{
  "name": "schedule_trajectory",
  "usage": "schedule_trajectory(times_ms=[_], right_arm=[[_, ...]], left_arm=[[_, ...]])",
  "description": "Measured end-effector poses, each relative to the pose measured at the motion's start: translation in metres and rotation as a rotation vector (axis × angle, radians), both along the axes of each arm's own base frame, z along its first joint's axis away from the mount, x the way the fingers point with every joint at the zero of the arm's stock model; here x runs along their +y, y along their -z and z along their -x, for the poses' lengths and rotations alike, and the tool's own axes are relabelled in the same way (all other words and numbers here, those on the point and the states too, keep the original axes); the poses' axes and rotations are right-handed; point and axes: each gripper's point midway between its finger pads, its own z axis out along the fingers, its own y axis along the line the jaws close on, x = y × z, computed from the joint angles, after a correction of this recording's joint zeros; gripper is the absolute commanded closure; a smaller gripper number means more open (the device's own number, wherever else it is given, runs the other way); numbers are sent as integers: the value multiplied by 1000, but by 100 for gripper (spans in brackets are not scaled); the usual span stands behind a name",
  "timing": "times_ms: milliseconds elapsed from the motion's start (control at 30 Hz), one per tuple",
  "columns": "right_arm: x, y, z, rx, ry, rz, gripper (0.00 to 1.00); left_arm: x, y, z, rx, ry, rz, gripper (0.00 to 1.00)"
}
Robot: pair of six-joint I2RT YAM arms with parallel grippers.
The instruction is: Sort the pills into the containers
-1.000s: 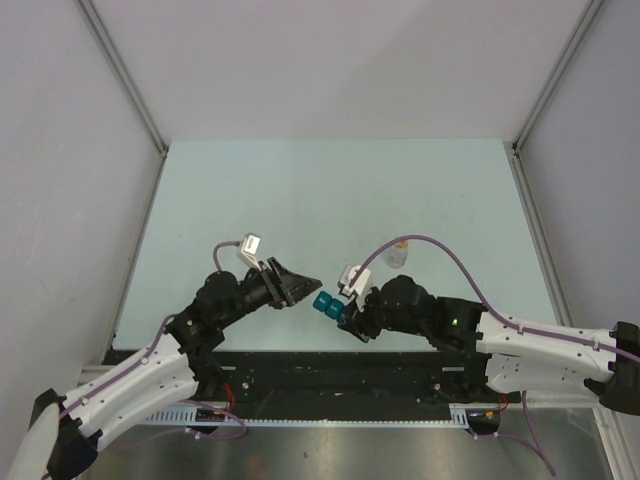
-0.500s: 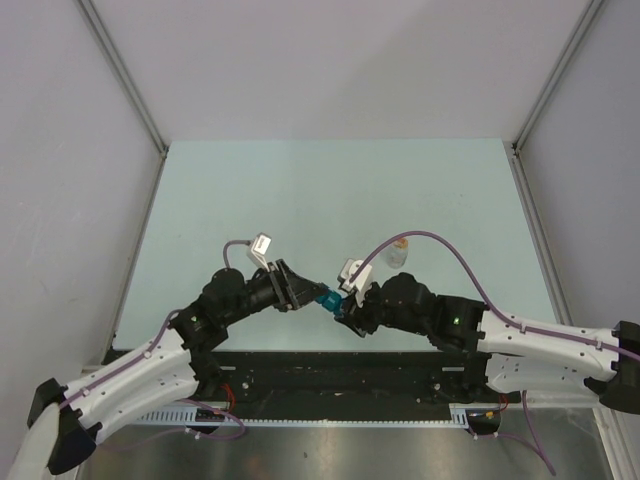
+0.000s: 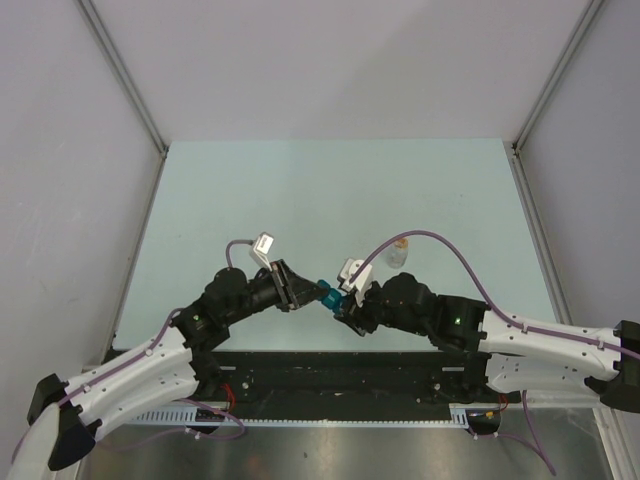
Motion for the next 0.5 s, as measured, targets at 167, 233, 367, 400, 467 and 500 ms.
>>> schedule_trajectory(times_ms=[167,233,367,400,467,500], right_arm=[[-2,-1,0,-13,-7,4,62],[-3,-3,1,-19,-12,4,52],[-3,-4,1,-24,-19,2,40],[-1,-5,3,-23,-27,-6,37],[3,-9,5,-25,-45,-23,33],[4,-11,6,-26,-51,-31,32]], left_arm=[[-2,-2,1,10,-2,12,97],[-3,-3,1,13,-4,18,99],[-4,-5,1,24,-10,29,100],[-4,-5,2,28,-7,32,100],[-6,-5,4,35,0,36,100],[-6,-5,5,37,0,38,100]])
